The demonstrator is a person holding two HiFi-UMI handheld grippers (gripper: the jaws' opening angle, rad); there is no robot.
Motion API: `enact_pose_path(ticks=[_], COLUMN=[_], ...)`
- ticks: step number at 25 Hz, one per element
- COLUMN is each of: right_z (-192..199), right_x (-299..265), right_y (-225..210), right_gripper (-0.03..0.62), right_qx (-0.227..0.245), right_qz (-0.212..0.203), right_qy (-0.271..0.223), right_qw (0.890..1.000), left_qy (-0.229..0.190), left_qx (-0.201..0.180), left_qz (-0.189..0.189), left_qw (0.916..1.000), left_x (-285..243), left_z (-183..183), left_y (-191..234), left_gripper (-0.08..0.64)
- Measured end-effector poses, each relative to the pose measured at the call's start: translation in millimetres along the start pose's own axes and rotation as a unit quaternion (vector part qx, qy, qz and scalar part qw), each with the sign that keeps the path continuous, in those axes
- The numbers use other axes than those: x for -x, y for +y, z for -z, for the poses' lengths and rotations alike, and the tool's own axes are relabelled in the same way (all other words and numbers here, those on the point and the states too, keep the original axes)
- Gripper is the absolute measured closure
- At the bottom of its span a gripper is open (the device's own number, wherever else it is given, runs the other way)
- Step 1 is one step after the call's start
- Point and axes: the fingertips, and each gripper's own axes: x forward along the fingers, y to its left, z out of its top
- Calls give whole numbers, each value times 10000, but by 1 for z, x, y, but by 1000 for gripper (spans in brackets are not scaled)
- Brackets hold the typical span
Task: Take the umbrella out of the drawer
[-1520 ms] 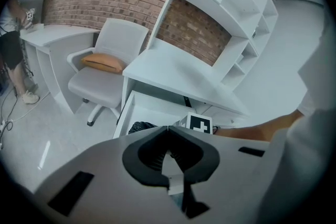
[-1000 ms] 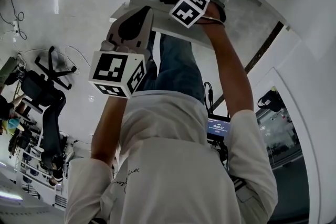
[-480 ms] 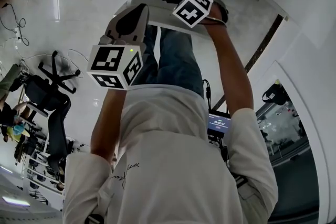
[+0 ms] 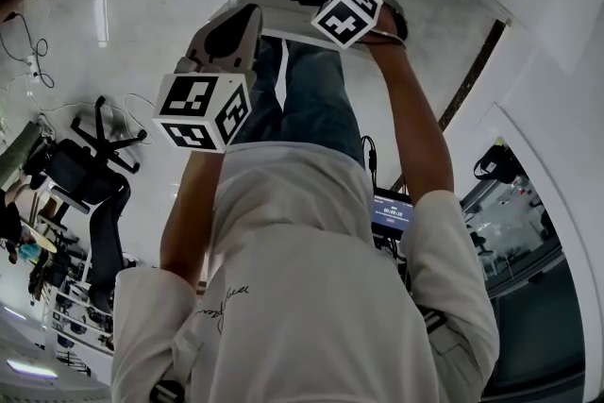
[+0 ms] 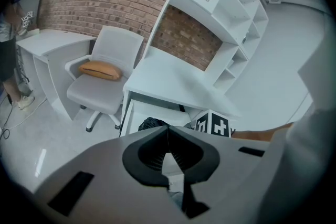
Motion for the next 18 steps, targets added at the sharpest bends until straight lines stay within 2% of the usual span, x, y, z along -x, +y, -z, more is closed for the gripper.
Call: enact_pose_path(ticks=[18], right_z=[-2], right_x=[28], right_y=[14], right_gripper=[350], right_qx=[108], right_qz=[156], right_qy=[-48], right_qw=[9998], left_qy=[-130], left_qx=[-213], left_qz=[124], left_qw=[9996], left_x=[19], left_z=[-8], left_y=[-11], left_gripper=[543])
